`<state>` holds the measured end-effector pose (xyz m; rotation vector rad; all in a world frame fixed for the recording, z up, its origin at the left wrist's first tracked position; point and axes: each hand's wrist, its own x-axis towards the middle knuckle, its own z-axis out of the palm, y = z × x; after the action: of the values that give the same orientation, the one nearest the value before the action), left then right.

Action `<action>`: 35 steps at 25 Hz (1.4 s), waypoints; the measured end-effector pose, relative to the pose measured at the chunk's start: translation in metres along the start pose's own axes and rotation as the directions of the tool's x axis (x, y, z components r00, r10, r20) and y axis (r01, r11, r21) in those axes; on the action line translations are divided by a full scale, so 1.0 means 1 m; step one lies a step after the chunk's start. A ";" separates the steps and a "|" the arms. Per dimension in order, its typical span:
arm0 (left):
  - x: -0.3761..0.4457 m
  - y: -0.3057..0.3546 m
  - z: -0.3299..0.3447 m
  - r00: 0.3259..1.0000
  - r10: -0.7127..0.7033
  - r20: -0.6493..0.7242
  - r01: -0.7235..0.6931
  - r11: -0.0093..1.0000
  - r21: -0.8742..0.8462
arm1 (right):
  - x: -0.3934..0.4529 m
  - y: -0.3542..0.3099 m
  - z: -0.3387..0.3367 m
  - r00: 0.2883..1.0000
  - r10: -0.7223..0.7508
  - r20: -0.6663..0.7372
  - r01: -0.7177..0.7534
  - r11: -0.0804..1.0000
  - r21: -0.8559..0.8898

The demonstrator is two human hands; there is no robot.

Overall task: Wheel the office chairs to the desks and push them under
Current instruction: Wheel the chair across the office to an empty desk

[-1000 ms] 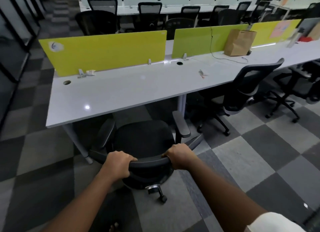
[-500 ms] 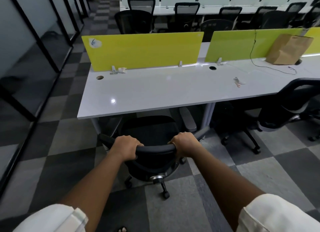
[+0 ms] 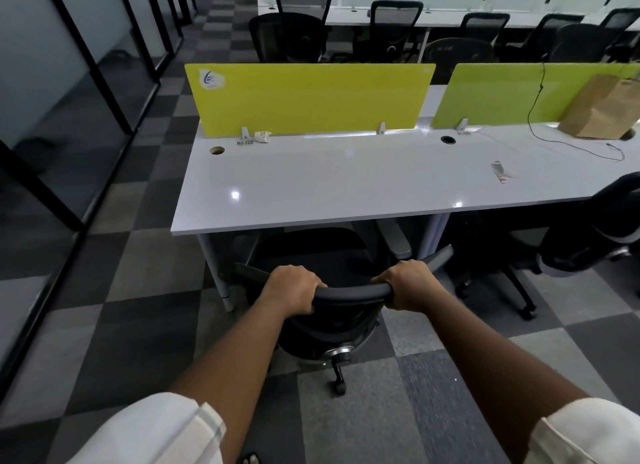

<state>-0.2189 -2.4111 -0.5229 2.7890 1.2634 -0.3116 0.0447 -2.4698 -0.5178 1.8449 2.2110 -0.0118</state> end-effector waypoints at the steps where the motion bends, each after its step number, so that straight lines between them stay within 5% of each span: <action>1: 0.000 -0.002 0.002 1.000 0.018 -0.011 -0.018 1.000 -0.007 | 0.000 0.000 0.001 1.000 -0.002 -0.007 0.003 1.000 0.002; 10: 0.013 -0.028 0.004 0.982 0.175 -0.073 -0.169 0.982 0.082 | 0.009 0.001 0.004 1.000 -0.011 -0.017 0.011 1.000 -0.008; 26: 0.080 -0.110 -0.017 0.981 0.185 -0.055 -0.181 0.981 0.065 | 0.097 0.007 -0.025 1.000 0.003 -0.018 -0.002 0.997 0.071; 35: 0.061 -0.097 -0.011 0.985 0.163 -0.049 -0.156 0.980 0.120 | 0.075 -0.007 -0.023 0.999 0.034 -0.024 -0.032 0.998 0.054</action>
<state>-0.2510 -2.3001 -0.5230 2.9954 1.0552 -0.3044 0.0218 -2.3945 -0.5116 1.9196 2.2173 -0.0416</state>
